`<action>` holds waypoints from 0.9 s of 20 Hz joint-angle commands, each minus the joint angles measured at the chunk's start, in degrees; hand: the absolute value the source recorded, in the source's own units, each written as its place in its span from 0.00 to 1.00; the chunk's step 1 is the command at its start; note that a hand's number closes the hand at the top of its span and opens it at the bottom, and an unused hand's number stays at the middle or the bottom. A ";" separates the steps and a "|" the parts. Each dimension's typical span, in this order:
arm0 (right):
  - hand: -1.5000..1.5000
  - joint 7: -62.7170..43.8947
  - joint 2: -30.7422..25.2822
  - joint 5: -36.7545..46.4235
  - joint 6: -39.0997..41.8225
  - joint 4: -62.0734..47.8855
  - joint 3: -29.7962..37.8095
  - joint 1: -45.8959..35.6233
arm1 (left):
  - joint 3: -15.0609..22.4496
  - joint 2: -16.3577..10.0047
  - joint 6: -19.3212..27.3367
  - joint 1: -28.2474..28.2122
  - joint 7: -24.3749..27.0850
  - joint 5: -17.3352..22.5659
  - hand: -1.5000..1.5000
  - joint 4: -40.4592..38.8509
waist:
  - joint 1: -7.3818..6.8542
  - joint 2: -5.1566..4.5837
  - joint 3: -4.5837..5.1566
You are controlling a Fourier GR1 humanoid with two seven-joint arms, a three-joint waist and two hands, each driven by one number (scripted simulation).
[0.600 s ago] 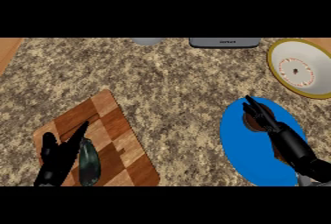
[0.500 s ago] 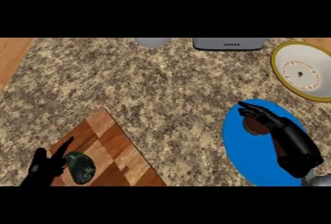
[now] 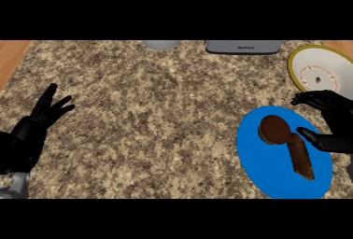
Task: Pick the cupcake from the plate and place it in the bowl
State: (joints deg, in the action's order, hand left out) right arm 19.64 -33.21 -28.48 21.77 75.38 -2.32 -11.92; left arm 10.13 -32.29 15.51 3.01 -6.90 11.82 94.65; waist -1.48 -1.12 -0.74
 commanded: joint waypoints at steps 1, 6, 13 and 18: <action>0.00 9.89 -3.68 -3.54 14.15 -9.92 4.22 -3.33 | -0.35 2.45 2.69 4.70 1.62 -1.64 0.50 0.48 | -0.23 -0.29 0.22; 0.00 19.40 -12.93 8.57 21.62 -17.95 4.64 -8.48 | 1.96 4.59 5.07 8.90 -1.04 -4.85 0.50 -1.04 | -0.32 -0.21 0.33; 0.00 19.90 -20.86 23.43 19.85 -15.48 -3.57 -15.54 | 0.96 4.50 3.38 9.85 0.33 -4.81 0.50 -3.99 | -1.00 0.19 0.60; 0.00 24.13 -21.50 33.59 17.07 -15.37 -11.26 -17.33 | 0.32 5.84 4.75 11.47 -0.61 -5.84 0.50 -5.29 | -0.37 0.41 0.63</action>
State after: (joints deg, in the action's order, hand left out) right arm 34.90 -52.73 -1.97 33.22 61.07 -9.15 -27.96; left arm 11.80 -26.92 20.15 13.16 -7.45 5.75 90.99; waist -2.36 -0.86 -0.16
